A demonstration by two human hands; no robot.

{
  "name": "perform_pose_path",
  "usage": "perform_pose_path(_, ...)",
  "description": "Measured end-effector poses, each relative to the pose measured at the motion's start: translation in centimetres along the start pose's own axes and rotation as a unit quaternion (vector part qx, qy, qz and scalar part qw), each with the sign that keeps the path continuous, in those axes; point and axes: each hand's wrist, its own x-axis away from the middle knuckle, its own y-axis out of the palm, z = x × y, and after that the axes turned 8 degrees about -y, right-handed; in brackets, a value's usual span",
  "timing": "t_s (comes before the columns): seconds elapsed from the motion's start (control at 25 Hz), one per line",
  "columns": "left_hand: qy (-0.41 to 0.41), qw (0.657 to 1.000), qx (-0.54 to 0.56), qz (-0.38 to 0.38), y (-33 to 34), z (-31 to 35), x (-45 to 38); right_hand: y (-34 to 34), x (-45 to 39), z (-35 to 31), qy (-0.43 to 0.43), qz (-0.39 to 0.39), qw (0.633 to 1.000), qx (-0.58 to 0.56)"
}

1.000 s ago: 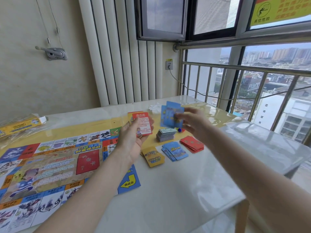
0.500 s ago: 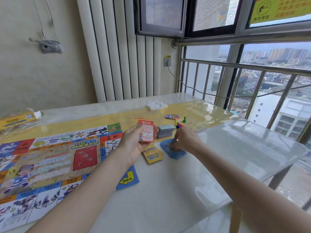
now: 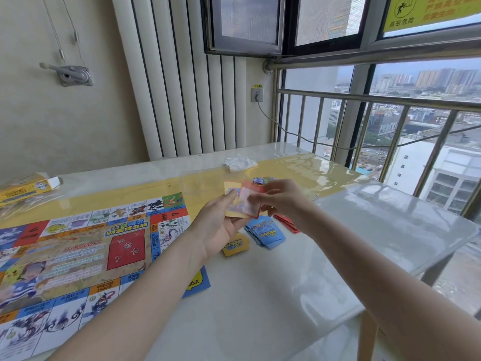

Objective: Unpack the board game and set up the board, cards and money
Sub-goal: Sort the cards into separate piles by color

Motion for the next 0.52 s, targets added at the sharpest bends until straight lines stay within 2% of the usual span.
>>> perform_pose_path(0.08,0.007,1.0,0.012,-0.007,-0.3,0.3,-0.1,-1.0,-0.2,0.4,0.009,0.111,0.992,-0.056)
perform_pose_path(0.16,0.025,1.0,0.005,-0.002,-0.5,0.3,-0.4,-1.3,-0.4,0.3,-0.022,0.183,0.983,0.026)
perform_pose_path(0.2,0.032,0.999,0.0,0.004,-0.5,0.3,-0.5,-1.0,-0.4,-0.1,-0.055,0.18,0.977,0.103)
perform_pose_path(0.28,0.031,0.999,-0.009,0.004,0.1,0.0,-0.6,-0.1,-0.2,-0.9,-0.111,0.112,0.961,0.225)
perform_pose_path(0.36,0.027,0.999,-0.02,0.003,0.7,-0.1,-0.4,0.1,0.1,-1.6,-0.091,0.013,0.966,0.241)
perform_pose_path(0.44,0.023,0.999,-0.033,0.015,0.5,0.0,-0.3,-0.8,0.4,-1.9,-0.023,-0.118,0.989,0.09)
perform_pose_path(0.48,0.024,0.999,-0.03,0.023,0.2,0.2,-0.2,-1.4,0.4,-1.6,-0.001,-0.141,0.99,0.012)
perform_pose_path(0.52,0.026,0.999,-0.016,0.028,-0.1,0.4,-0.2,-1.9,0.3,-1.2,0.009,-0.116,0.993,-0.033)
